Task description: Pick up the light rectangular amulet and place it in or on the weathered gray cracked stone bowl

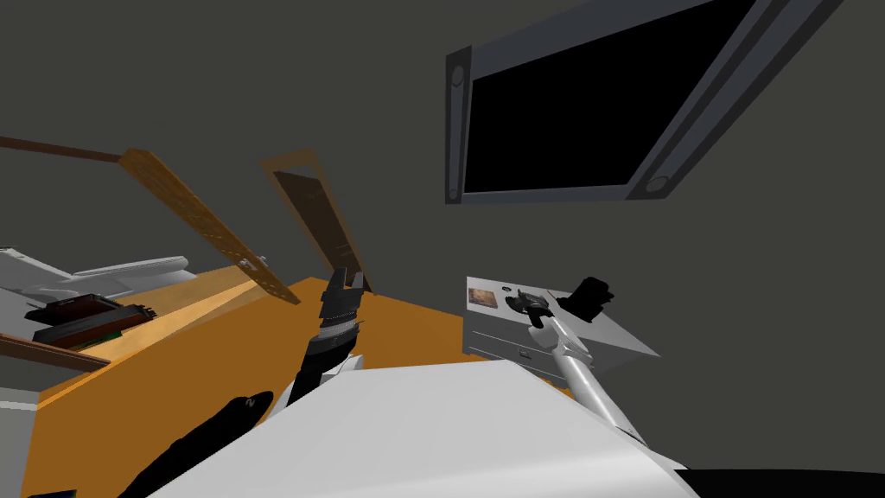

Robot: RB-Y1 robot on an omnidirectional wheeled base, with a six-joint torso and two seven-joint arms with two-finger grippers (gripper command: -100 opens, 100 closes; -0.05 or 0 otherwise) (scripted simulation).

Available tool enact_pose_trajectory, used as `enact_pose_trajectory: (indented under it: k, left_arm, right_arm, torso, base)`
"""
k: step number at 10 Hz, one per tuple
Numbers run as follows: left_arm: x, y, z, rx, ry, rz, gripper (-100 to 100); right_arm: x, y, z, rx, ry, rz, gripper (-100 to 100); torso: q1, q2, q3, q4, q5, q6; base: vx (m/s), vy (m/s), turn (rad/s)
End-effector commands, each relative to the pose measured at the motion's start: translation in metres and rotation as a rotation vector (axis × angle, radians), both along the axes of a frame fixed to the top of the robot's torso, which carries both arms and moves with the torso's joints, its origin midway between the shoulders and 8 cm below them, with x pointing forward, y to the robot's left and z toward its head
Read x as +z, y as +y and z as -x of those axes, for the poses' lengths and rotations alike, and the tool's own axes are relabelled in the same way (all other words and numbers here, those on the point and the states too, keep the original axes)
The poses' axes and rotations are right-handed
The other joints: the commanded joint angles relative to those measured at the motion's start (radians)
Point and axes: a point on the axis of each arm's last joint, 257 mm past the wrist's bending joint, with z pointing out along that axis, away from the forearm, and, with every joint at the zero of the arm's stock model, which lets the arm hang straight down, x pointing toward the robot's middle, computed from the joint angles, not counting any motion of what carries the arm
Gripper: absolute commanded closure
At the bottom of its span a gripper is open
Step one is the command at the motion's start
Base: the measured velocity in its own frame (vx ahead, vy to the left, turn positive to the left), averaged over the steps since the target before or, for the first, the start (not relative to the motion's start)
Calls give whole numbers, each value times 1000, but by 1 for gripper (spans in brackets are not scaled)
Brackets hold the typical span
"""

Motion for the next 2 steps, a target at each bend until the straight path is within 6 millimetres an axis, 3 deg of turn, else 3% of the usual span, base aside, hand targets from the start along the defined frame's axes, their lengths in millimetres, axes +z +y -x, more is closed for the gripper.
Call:
enact_pose_trajectory:
  k: [1, 2]
  left_arm:
    - [0, 0, 0, 0, 0, 0, 0]
    - [0, 0, 0, 0, 0, 0, 0]
  right_arm:
    - [0, 0, 0, 0, 0, 0, 0]
    - [0, 0, 0, 0, 0, 0, 0]
  torso:
    - [0, 0, 0, 0, 0, 0]
    - [0, 0, 0, 0, 0, 0]
  base:
    - [0, 0, 0]
    - [0, 0, 0]
